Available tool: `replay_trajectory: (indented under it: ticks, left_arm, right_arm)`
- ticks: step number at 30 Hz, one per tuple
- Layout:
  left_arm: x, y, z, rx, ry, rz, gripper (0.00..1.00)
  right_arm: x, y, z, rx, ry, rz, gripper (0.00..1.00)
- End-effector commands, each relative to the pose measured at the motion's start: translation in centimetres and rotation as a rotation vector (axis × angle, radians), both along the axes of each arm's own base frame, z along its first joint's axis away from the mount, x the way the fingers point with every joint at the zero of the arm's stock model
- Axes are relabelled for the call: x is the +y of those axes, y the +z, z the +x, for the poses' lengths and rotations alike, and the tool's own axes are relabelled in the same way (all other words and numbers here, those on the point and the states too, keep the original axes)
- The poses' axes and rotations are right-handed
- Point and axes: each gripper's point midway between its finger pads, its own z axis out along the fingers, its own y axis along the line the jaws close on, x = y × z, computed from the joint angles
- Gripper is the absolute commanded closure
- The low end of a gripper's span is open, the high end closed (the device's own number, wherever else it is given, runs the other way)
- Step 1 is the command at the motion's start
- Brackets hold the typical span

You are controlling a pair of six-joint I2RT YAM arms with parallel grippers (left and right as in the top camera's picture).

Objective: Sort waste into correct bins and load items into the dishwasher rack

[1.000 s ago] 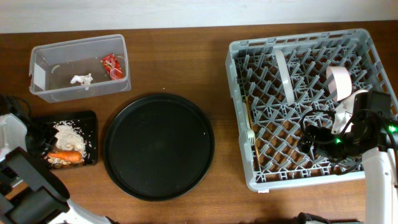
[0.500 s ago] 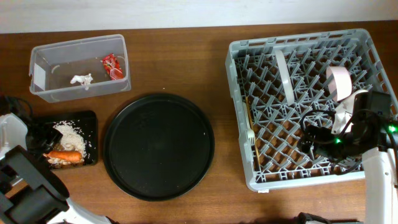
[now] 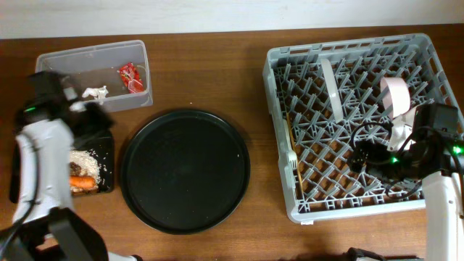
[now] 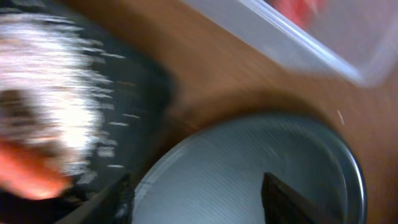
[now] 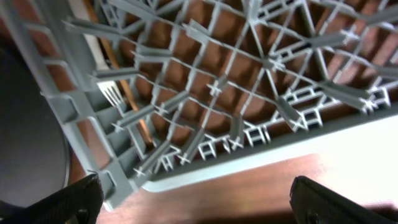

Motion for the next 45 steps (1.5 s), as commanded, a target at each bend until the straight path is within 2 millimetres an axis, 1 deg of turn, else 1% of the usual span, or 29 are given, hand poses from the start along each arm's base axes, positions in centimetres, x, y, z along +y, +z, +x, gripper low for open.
replay_trajectory:
  ticks: [1, 3, 5, 8, 9, 11, 12, 13, 17, 19, 21, 22, 23, 24, 25, 27, 29, 31, 33, 36, 45]
  left_arm:
    - [-7.3, -0.3, 0.6, 0.017, -0.357, 0.031, 0.27]
    - [-9.8, -0.9, -0.3, 0.057, -0.465, 0.037, 0.25]
    - [-11.3, -1.4, -2.2, 0.140, -0.517, 0.043, 0.22]
    - [-11.8, -1.8, -5.5, 0.271, -0.540, 0.019, 0.20]
    - [-11.8, -1.8, -7.1, 0.335, -0.541, 0.004, 0.20]
    - [-11.1, -1.6, -9.8, 0.442, -0.544, 0.005, 0.21]
    - [-10.8, -1.3, -10.3, 0.453, -0.542, 0.021, 0.21]
    - [-10.6, -1.1, -10.6, 0.442, -0.541, 0.036, 0.21]
    - [-10.6, 0.6, -11.1, 0.247, -0.532, 0.086, 0.21]
    - [-10.6, 1.4, -11.4, 0.126, -0.524, 0.117, 0.21]
    - [-10.6, 2.0, -12.3, -0.014, -0.514, 0.150, 0.20]
    - [-10.5, 2.2, -12.7, -0.063, -0.510, 0.161, 0.16]
    - [-10.5, 2.4, -13.1, -0.110, -0.506, 0.172, 0.07]
    - [-10.5, 2.6, -13.6, -0.169, -0.501, 0.185, 0.01]
    - [-10.5, 3.0, -14.2, -0.227, -0.493, 0.197, 0.01]
    - [-10.5, 3.5, -14.9, -0.287, -0.488, 0.209, 0.01]
    - [-10.7, 4.3, -15.1, -0.353, -0.486, 0.216, 0.01]
    - [-10.7, 5.8, -15.1, -0.436, -0.478, 0.235, 0.01]
    - [-10.7, 6.0, -15.4, -0.448, -0.476, 0.238, 0.01]
    - [-10.6, 5.8, -15.7, -0.432, -0.478, 0.235, 0.01]
    - [-10.6, 5.7, -15.7, -0.432, -0.478, 0.235, 0.01]
  right_arm:
    - [1.8, -0.3, 1.3, -0.028, 0.090, 0.089, 0.01]
    - [2.7, -1.1, 1.8, 0.004, 0.130, 0.098, 0.01]
    - [3.9, -2.2, 2.2, 0.049, 0.186, 0.106, 0.01]
    - [5.2, -3.6, 2.5, 0.105, 0.250, 0.091, 0.01]
    - [5.5, -4.0, 2.5, 0.124, 0.263, 0.083, 0.01]
    - [5.3, -4.3, 2.3, 0.149, 0.241, 0.051, 0.01]
    - [5.3, -4.1, 2.3, 0.142, 0.232, 0.051, 0.01]
    - [5.3, -3.8, 2.2, 0.128, 0.233, 0.048, 0.01]
    - [4.5, -2.0, 2.0, 0.043, 0.223, -0.023, 0.01]
    - [4.1, -0.6, 2.0, -0.057, 0.215, -0.067, 0.01]
    - [4.1, 0.8, 1.7, -0.166, 0.208, -0.087, 0.01]
    - [4.1, 1.2, 1.4, -0.206, 0.206, -0.094, 0.01]
    - [4.1, 1.6, 1.1, -0.251, 0.205, -0.103, 0.01]
    - [4.2, 2.0, 0.5, -0.302, 0.203, -0.113, 0.01]
    - [4.2, 2.2, -0.1, -0.344, 0.201, -0.122, 0.01]
    - [4.2, 2.7, -0.9, -0.411, 0.168, -0.125, 0.01]
    - [4.1, 3.2, -1.6, -0.459, 0.152, -0.138, 0.01]
    - [4.1, 4.1, -2.4, -0.510, 0.150, -0.146, 0.01]
    - [4.2, 4.4, -2.6, -0.525, 0.149, -0.148, 0.01]
    - [4.2, 4.3, -2.5, -0.521, 0.149, -0.148, 0.01]
    - [4.2, 4.3, -2.5, -0.521, 0.149, -0.148, 0.01]
